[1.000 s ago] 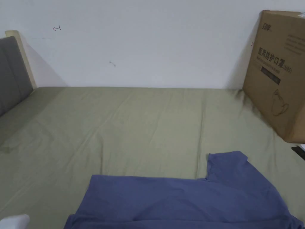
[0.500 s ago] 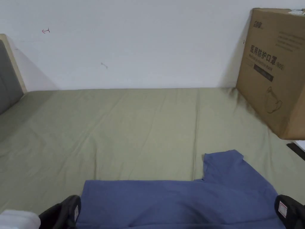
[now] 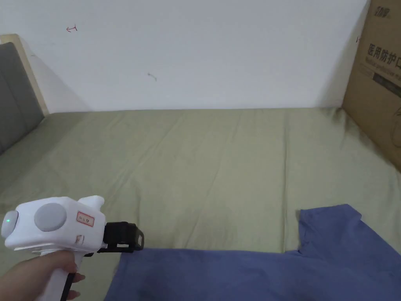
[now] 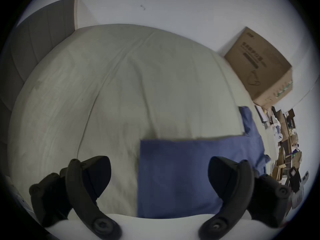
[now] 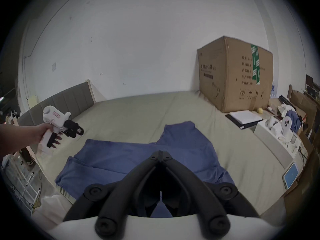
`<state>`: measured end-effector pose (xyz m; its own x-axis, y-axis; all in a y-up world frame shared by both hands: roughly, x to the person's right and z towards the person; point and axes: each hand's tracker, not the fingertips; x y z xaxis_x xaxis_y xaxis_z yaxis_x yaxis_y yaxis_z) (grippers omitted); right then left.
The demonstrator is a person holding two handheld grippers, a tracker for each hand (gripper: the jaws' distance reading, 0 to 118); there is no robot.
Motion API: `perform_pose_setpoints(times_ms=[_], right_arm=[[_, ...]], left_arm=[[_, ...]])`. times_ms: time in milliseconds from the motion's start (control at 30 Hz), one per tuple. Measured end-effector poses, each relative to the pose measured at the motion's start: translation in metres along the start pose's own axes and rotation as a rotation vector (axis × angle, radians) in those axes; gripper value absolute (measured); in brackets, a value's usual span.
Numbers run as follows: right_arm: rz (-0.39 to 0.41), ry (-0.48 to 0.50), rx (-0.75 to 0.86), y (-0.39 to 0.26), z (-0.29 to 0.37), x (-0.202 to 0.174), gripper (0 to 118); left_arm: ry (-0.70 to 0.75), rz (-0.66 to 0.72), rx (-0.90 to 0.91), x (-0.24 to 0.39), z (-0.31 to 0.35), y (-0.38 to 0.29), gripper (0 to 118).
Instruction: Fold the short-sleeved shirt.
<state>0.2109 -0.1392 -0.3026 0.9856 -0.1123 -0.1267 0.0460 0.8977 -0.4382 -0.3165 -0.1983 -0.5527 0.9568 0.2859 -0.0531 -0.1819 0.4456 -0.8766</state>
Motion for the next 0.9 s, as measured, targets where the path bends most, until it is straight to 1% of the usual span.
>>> perform_pose_setpoints(times_ms=[67, 100, 200, 233, 267, 333, 400, 433, 467, 500, 533, 567, 600, 633, 667, 700, 767, 800, 833, 867, 900], right_arm=[[0.009, -0.004, -0.026, -0.002, -0.011, -0.001, 0], [0.018, -0.007, -0.044, -0.004, -0.017, 0.000, 0], [0.033, -0.022, -0.090, -0.008, -0.032, 0.001, 0], [0.033, -0.021, -0.107, -0.010, -0.037, 0.001, 0], [0.030, -0.020, -0.124, -0.011, -0.043, 0.002, 0], [0.021, -0.024, -0.143, -0.014, -0.049, 0.003, 0], [0.006, -0.016, -0.148, -0.014, -0.052, 0.004, 0], [0.003, -0.012, -0.148, -0.014, -0.054, 0.003, 0], [0.004, -0.008, -0.145, -0.013, -0.053, 0.003, 0], [0.006, -0.006, -0.143, -0.013, -0.053, 0.001, 0], [0.009, -0.004, -0.142, -0.012, -0.053, 0.000, 0], [0.011, -0.001, -0.142, -0.011, -0.052, 0.000, 0], [0.010, 0.005, -0.141, -0.009, -0.050, -0.001, 0], [0.009, 0.009, -0.139, -0.007, -0.049, -0.001, 0], [0.010, 0.012, -0.133, -0.006, -0.047, 0.000, 0], [0.013, 0.016, -0.123, -0.003, -0.047, 0.002, 0], [0.023, 0.059, -0.110, 0.012, -0.056, 0.013, 0], [0.025, 0.105, -0.118, 0.025, -0.071, 0.024, 0], [0.033, 0.118, -0.129, 0.037, -0.087, 0.035, 0], [0.037, 0.100, -0.137, 0.052, -0.105, 0.049, 0], [0.035, 0.057, -0.176, 0.066, -0.128, 0.062, 0]], left_arm=[[0.037, -0.013, -0.048, -0.006, -0.031, 0.010, 113], [0.050, -0.018, -0.056, -0.005, -0.031, -0.005, 113], [0.066, -0.063, -0.078, -0.006, -0.058, -0.011, 113], [0.076, -0.109, -0.089, -0.019, -0.080, 0.001, 113], [0.093, -0.160, -0.109, -0.019, -0.088, 0.000, 114], [0.113, -0.249, -0.104, -0.010, -0.090, -0.004, 117], [0.125, -0.263, -0.075, 0.003, -0.074, -0.014, 117], [0.126, -0.277, -0.057, 0.007, -0.070, -0.018, 114], [0.135, -0.313, -0.030, 0.014, -0.064, -0.024, 107], [0.149, -0.333, -0.002, 0.014, -0.056, -0.027, 98], [0.117, -0.339, 0.023, 0.017, -0.051, -0.031, 78], [0.116, -0.337, 0.033, 0.020, -0.049, -0.035, 63], [0.117, -0.338, 0.044, 0.022, -0.046, -0.038, 45], [0.108, -0.335, 0.057, 0.019, -0.045, -0.042, 17], [0.089, -0.326, 0.074, 0.018, -0.044, -0.043, 3], [0.083, -0.316, 0.076, 0.018, -0.043, -0.045, 3], [0.071, -0.293, 0.086, 0.018, -0.042, -0.047, 3], [0.078, -0.300, 0.089, 0.019, -0.040, -0.046, 3], [0.078, -0.303, 0.092, 0.020, -0.036, -0.043, 3], [0.072, -0.307, 0.098, 0.022, -0.030, -0.041, 3], [0.067, -0.316, 0.115, 0.024, -0.025, -0.040, 3]])
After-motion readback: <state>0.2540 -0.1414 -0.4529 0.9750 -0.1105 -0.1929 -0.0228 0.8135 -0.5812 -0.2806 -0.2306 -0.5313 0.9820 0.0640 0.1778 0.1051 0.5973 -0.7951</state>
